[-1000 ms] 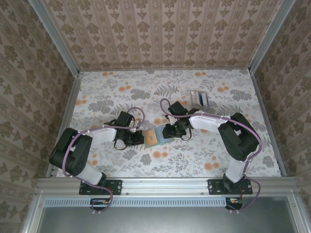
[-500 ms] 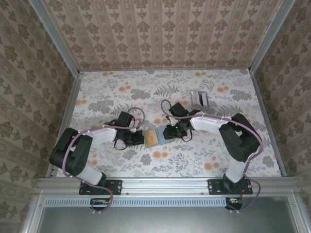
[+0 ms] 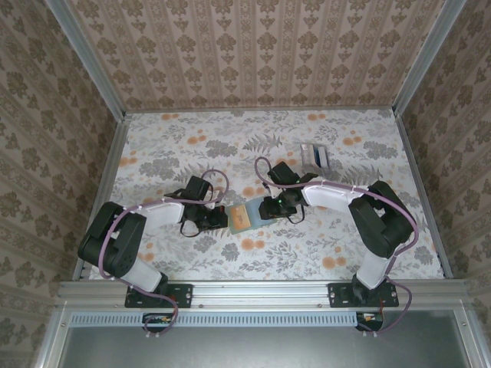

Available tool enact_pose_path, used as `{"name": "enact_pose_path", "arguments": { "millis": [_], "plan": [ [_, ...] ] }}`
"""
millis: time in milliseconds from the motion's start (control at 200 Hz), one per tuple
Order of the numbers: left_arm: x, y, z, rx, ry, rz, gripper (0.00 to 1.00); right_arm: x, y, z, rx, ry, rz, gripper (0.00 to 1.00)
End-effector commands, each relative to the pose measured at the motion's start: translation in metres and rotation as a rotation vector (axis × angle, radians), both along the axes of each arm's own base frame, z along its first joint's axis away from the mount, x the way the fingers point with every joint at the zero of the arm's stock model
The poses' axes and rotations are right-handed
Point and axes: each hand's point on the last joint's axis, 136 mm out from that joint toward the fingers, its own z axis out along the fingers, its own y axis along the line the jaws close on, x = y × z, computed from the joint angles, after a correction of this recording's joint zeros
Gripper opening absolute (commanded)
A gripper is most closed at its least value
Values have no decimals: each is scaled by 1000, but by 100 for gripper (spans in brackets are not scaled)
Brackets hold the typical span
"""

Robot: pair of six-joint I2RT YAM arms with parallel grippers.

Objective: Put the credit cards into the card holder

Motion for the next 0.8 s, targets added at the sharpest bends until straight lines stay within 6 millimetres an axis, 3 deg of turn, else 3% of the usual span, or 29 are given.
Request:
{"name": "enact_pose_path", "arguments": {
  "millis": [0, 440, 795],
  "plan": [
    [-13, 5, -13, 40, 48, -9, 0, -1, -4, 1, -9, -7, 7, 40],
    [-14, 5, -14, 44, 52, -12, 0, -4, 3, -2, 25, 15, 13, 36],
    [-15, 4, -14, 43, 52, -14, 0, -4, -2, -6, 2, 5, 3, 37]
  ]
}}
